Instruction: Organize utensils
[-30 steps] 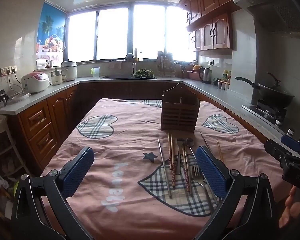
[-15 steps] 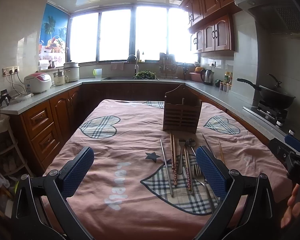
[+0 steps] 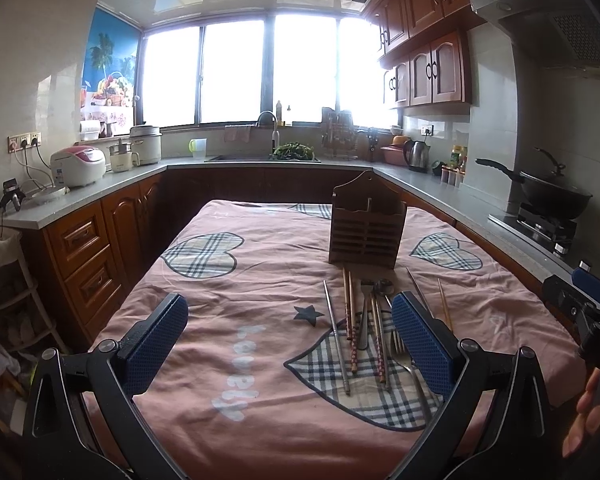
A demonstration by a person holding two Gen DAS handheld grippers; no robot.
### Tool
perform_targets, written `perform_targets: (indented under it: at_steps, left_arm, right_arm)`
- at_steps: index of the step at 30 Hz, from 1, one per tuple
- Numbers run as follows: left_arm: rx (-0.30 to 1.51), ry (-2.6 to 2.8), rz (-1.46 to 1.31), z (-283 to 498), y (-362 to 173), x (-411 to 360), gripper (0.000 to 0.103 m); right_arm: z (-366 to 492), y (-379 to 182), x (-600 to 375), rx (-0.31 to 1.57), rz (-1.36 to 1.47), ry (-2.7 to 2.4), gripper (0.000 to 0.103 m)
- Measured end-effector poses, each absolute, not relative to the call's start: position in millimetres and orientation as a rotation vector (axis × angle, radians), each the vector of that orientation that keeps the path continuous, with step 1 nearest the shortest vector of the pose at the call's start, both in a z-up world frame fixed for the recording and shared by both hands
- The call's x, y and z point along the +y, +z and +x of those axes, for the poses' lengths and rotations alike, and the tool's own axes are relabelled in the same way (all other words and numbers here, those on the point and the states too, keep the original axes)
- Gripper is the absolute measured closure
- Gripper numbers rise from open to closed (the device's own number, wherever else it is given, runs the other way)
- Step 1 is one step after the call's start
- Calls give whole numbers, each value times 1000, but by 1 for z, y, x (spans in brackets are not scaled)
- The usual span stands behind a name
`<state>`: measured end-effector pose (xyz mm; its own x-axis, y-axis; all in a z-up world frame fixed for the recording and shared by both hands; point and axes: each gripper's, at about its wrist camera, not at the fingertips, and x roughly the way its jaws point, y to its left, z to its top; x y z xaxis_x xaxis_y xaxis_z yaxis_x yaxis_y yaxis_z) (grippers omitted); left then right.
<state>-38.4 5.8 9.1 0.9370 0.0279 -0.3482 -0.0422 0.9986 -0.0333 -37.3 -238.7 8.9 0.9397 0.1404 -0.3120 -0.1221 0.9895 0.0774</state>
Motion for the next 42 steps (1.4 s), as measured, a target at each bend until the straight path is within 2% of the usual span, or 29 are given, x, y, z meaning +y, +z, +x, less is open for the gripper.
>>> perform_targets:
  at_steps: [42]
  left_arm:
    - [402,37,-45,-23,-1,11,0]
  right_arm:
    - [-27,4,-230,362,54,159,7]
